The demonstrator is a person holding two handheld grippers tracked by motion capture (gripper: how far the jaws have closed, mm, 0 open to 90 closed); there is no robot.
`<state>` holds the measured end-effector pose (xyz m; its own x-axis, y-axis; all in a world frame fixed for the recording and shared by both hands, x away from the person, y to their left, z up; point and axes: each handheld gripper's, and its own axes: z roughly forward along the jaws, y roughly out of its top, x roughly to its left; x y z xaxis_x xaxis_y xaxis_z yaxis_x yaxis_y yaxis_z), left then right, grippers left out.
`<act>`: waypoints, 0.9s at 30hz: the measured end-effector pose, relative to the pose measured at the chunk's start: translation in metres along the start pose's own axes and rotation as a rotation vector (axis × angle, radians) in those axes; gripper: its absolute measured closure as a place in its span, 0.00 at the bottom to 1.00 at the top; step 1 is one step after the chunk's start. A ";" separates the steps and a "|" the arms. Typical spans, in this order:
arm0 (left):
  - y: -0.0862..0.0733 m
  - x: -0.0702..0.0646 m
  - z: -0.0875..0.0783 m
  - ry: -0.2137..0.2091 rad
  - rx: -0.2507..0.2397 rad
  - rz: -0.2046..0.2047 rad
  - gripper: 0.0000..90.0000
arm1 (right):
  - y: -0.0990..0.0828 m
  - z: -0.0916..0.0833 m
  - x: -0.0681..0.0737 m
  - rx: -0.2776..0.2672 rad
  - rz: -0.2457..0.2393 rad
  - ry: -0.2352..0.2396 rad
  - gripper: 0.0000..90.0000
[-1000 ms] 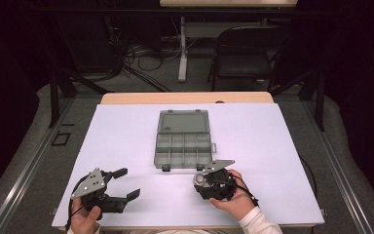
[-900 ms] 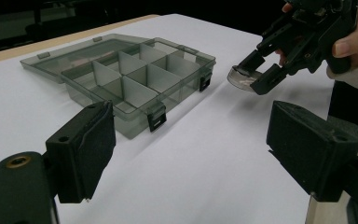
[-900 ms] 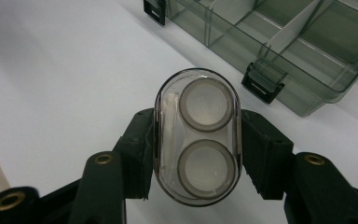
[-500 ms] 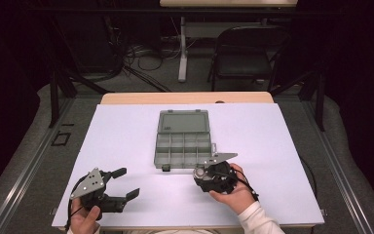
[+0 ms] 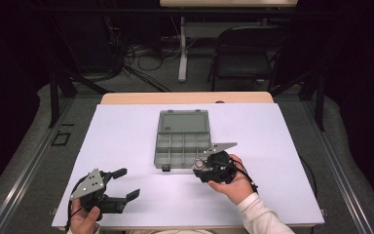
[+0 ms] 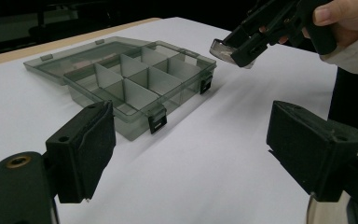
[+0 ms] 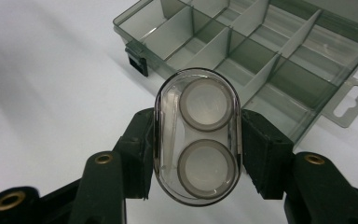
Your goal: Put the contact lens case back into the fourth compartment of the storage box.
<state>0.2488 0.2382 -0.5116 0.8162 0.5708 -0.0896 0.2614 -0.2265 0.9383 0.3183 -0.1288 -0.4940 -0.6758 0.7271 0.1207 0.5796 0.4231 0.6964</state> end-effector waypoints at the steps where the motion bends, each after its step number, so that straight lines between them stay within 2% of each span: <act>1: 0.000 -0.001 -0.001 0.008 0.002 -0.001 0.18 | 0.001 0.000 -0.001 0.002 0.002 -0.003 0.54; 13: -0.002 -0.004 -0.005 0.017 0.003 -0.006 0.18 | 0.012 0.001 -0.012 -0.007 0.011 -0.007 0.54; 19: -0.002 -0.005 -0.007 0.018 0.002 -0.004 0.18 | 0.021 0.007 -0.018 -0.009 0.006 -0.015 0.54; 21: -0.002 -0.005 -0.006 0.019 -0.001 -0.002 0.18 | 0.025 0.010 -0.020 -0.010 -0.009 -0.023 0.54; 27: -0.002 -0.004 -0.005 0.019 0.004 -0.003 0.18 | 0.040 0.018 -0.034 -0.016 0.013 -0.036 0.54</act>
<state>0.2422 0.2400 -0.5110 0.8053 0.5865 -0.0864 0.2663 -0.2277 0.9366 0.3725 -0.1266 -0.4827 -0.6513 0.7516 0.1048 0.5809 0.4049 0.7061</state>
